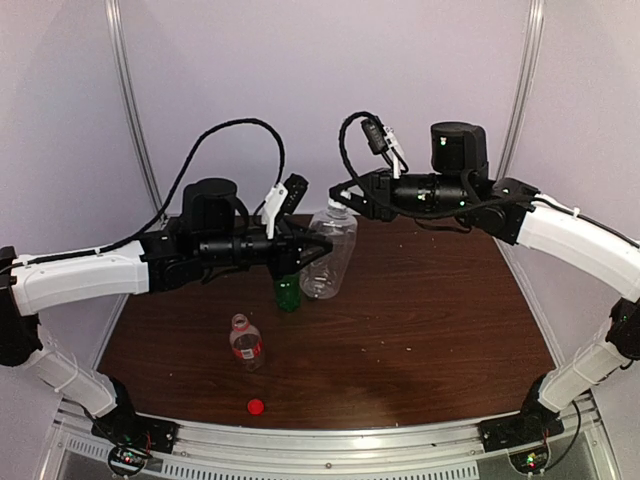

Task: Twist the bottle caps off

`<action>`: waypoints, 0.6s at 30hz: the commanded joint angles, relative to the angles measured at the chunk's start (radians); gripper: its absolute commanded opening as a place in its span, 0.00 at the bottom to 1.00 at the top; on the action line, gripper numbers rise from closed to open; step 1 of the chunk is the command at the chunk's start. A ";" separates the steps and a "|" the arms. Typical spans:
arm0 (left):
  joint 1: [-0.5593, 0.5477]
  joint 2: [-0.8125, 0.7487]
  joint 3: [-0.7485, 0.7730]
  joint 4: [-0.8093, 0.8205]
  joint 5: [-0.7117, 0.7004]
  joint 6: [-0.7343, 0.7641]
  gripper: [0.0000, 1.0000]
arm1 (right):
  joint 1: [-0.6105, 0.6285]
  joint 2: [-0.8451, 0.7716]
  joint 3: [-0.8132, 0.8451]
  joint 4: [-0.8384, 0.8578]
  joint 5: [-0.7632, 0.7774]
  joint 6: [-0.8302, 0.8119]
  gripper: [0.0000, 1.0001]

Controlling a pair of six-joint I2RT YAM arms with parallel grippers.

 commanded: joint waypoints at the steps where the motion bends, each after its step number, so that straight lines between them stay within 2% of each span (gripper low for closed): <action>1: -0.004 -0.036 -0.010 0.086 0.040 0.004 0.11 | -0.018 -0.012 -0.012 0.035 -0.165 -0.085 0.11; 7: -0.004 -0.064 -0.048 0.131 0.135 0.022 0.11 | -0.071 0.046 0.007 0.051 -0.507 -0.164 0.10; 11: -0.004 -0.074 -0.060 0.159 0.278 0.036 0.11 | -0.086 0.085 0.020 0.070 -0.708 -0.216 0.12; 14: -0.003 -0.076 -0.063 0.174 0.359 0.032 0.11 | -0.096 0.111 0.042 0.070 -0.796 -0.236 0.13; 18: -0.004 -0.077 -0.068 0.174 0.375 0.027 0.11 | -0.103 0.121 0.049 0.084 -0.803 -0.225 0.18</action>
